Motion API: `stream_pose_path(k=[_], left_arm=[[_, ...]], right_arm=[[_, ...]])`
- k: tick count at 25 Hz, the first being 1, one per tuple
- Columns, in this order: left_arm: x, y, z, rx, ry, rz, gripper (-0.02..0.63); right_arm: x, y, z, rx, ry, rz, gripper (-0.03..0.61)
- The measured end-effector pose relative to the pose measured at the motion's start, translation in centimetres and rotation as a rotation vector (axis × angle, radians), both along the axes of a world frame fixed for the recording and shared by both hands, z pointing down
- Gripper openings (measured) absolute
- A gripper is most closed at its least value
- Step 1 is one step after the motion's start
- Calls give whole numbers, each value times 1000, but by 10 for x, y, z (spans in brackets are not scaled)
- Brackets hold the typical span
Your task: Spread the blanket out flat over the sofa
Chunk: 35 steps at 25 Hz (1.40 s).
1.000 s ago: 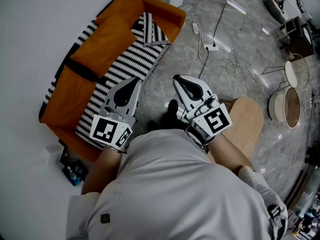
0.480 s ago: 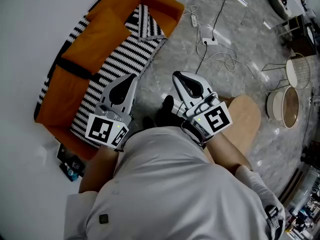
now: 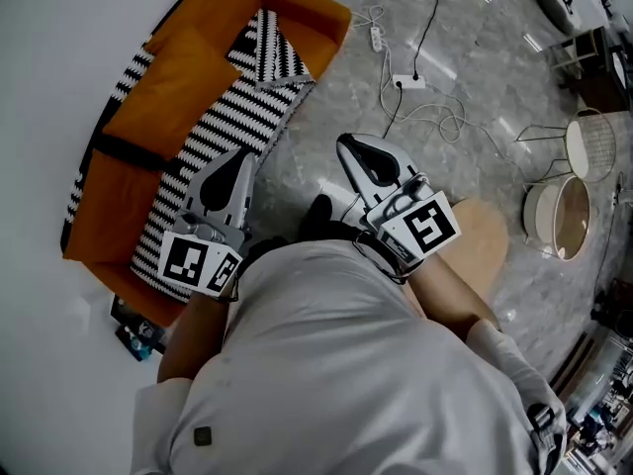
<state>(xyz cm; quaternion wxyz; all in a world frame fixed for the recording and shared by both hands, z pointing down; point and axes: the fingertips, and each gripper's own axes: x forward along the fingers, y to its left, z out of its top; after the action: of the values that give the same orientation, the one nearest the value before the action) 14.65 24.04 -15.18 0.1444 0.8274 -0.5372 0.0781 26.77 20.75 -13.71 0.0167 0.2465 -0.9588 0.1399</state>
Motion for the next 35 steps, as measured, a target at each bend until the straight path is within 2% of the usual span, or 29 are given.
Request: stream_pose_path(k=[7, 13, 19, 24, 35], left_arm=[[9, -33, 11, -21, -10, -38, 9], [-9, -58, 24, -34, 3, -51, 9], [-48, -98, 33, -37, 21, -44, 9], [-84, -129, 40, -44, -17, 15, 9], [-191, -178, 56, -71, 15, 42, 9]], right_arm=[[14, -43, 12, -7, -15, -27, 26], [-6, -67, 25, -15, -8, -47, 26], [-44, -100, 29, 2, 22, -53, 26], [-87, -134, 35, -19, 41, -33, 26], [-176, -177, 58, -77, 96, 30, 26]])
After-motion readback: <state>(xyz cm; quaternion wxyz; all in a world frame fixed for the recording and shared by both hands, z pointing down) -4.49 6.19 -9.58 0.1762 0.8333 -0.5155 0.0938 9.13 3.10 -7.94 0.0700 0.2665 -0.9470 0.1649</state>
